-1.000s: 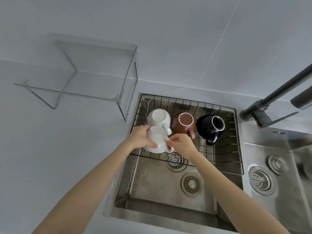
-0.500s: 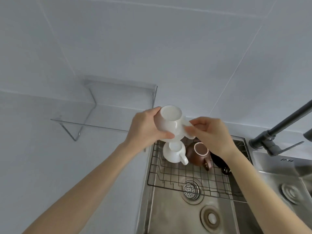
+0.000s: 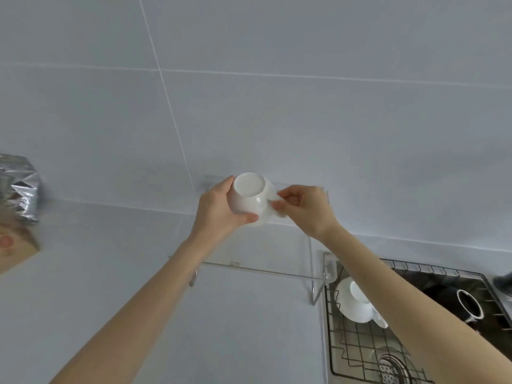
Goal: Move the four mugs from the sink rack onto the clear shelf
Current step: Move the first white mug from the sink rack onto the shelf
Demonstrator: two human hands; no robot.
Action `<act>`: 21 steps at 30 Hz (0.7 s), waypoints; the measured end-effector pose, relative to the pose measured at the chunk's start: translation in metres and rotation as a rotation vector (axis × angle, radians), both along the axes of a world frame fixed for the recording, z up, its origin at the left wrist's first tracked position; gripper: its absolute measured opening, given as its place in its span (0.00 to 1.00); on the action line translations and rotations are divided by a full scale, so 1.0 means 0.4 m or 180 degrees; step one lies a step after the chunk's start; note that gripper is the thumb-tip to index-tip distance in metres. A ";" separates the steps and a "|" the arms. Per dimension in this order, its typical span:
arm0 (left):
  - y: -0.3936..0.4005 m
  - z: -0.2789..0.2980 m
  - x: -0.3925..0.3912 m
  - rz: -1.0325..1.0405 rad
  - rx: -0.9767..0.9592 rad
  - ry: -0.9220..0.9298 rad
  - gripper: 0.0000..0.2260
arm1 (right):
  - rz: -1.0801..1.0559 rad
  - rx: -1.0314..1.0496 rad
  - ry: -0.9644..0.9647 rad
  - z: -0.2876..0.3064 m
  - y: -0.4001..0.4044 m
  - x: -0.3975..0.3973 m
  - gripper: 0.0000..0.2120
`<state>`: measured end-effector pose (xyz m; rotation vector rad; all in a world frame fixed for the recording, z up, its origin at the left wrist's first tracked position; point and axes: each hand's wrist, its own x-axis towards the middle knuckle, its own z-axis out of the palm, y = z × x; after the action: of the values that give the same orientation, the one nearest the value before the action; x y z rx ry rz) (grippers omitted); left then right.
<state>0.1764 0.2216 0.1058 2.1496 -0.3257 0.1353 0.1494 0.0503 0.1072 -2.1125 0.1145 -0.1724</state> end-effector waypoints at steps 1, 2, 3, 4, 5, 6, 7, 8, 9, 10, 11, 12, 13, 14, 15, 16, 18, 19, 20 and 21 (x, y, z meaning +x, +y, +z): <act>0.021 -0.009 0.025 0.0031 0.0033 0.0035 0.30 | 0.0019 -0.0003 0.0018 -0.009 0.022 0.027 0.07; 0.047 -0.020 0.057 0.0073 0.0061 0.0070 0.30 | 0.0058 -0.0003 0.0041 -0.018 0.049 0.061 0.07; 0.059 -0.028 0.076 0.0079 0.0104 0.0098 0.29 | 0.0068 -0.0016 0.0053 -0.024 0.063 0.078 0.07; 0.076 -0.037 0.100 0.0075 0.0146 0.0129 0.29 | 0.0088 -0.0028 0.0070 -0.031 0.080 0.099 0.07; 0.093 -0.047 0.125 0.0078 0.0194 0.0154 0.28 | 0.0109 -0.0024 0.0101 -0.041 0.097 0.124 0.07; 0.105 -0.055 0.145 0.0072 0.0237 0.0170 0.28 | 0.0111 -0.0008 0.0133 -0.050 0.110 0.142 0.07; 0.116 -0.064 0.163 0.0083 0.0275 0.0177 0.27 | 0.0108 0.0025 0.0176 -0.059 0.121 0.159 0.07; 0.124 -0.072 0.177 0.0097 0.0287 0.0183 0.27 | 0.0107 0.0056 0.0208 -0.068 0.129 0.172 0.07; 0.128 -0.079 0.188 0.0099 0.0275 0.0188 0.28 | 0.0100 0.0080 0.0230 -0.077 0.134 0.184 0.07; 0.130 -0.086 0.196 0.0098 0.0251 0.0206 0.29 | 0.0090 0.0088 0.0245 -0.086 0.137 0.193 0.08; 0.129 -0.094 0.202 0.0095 0.0212 0.0219 0.30 | 0.0078 0.0086 0.0260 -0.094 0.137 0.202 0.07; 0.127 -0.102 0.206 0.0086 0.0177 0.0233 0.30 | 0.0069 0.0083 0.0279 -0.103 0.136 0.211 0.07; 0.124 -0.110 0.211 0.0072 0.0166 0.0234 0.30 | 0.0058 0.0072 0.0298 -0.109 0.134 0.217 0.07; 0.121 -0.119 0.216 0.0063 0.0174 0.0242 0.30 | 0.0048 0.0063 0.0325 -0.116 0.130 0.223 0.07; 0.118 -0.126 0.219 0.0063 0.0203 0.0246 0.30 | 0.0036 0.0078 0.0352 -0.121 0.127 0.227 0.06; 0.116 -0.132 0.222 0.0064 0.0233 0.0242 0.30 | 0.0031 0.0128 0.0377 -0.126 0.125 0.229 0.06; 0.118 -0.140 0.228 0.0060 0.0258 0.0205 0.30 | 0.0040 0.0240 0.0388 -0.133 0.124 0.234 0.06; 0.121 -0.142 0.229 0.0052 0.0263 0.0192 0.30 | 0.0049 0.0276 0.0387 -0.136 0.126 0.234 0.04; 0.123 -0.143 0.231 0.0038 0.0267 0.0194 0.30 | 0.0052 0.0306 0.0386 -0.139 0.127 0.235 0.04; 0.126 -0.144 0.231 0.0019 0.0271 0.0199 0.29 | 0.0051 0.0330 0.0373 -0.141 0.129 0.234 0.03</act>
<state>0.2690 0.2720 0.0484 2.2339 -0.2934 0.0584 0.2432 0.1018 0.0509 -2.0193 0.1726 -0.0321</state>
